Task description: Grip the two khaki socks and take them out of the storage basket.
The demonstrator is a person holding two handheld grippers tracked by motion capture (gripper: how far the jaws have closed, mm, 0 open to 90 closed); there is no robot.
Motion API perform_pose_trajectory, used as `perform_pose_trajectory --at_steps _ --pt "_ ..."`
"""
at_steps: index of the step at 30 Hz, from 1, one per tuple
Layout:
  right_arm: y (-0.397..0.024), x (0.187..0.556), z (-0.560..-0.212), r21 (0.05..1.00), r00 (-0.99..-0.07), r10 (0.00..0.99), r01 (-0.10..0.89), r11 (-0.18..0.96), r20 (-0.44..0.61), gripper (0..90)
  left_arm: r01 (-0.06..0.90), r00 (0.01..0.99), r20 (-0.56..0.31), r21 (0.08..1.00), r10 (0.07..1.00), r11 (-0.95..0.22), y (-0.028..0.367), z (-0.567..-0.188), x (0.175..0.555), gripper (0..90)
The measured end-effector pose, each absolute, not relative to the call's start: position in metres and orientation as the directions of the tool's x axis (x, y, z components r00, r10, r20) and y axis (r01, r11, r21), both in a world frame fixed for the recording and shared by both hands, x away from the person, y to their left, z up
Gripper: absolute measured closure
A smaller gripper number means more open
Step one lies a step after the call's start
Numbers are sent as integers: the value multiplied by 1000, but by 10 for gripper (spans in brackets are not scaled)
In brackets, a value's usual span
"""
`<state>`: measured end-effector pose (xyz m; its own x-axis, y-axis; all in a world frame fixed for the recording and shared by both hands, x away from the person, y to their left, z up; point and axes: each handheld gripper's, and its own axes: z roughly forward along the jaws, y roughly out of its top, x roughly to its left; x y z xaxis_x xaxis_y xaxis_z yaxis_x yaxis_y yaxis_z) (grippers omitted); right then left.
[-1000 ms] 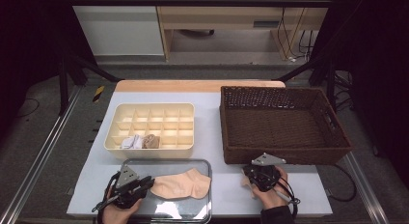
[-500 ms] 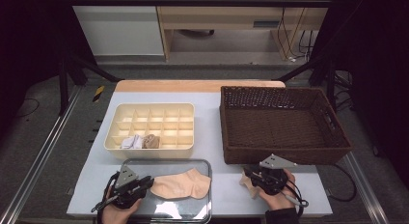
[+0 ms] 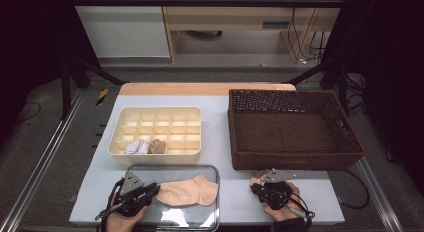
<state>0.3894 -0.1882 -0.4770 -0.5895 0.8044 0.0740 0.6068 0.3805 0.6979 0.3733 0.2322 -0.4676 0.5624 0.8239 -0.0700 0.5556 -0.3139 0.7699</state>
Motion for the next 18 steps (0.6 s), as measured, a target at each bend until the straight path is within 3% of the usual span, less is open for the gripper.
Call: perform_pose_trajectory --at_steps 8,13,18 --pt "-172 408 -468 783 -543 825 578 231 157 843 556 562 -71 770 824 -313 233 -468 374 782" --pt "-164 415 -474 773 -545 828 580 257 133 747 556 561 -72 771 824 -311 233 -468 374 782" --pt "-174 404 -457 807 -591 795 532 255 138 715 554 561 -73 773 825 -309 234 -467 374 781"
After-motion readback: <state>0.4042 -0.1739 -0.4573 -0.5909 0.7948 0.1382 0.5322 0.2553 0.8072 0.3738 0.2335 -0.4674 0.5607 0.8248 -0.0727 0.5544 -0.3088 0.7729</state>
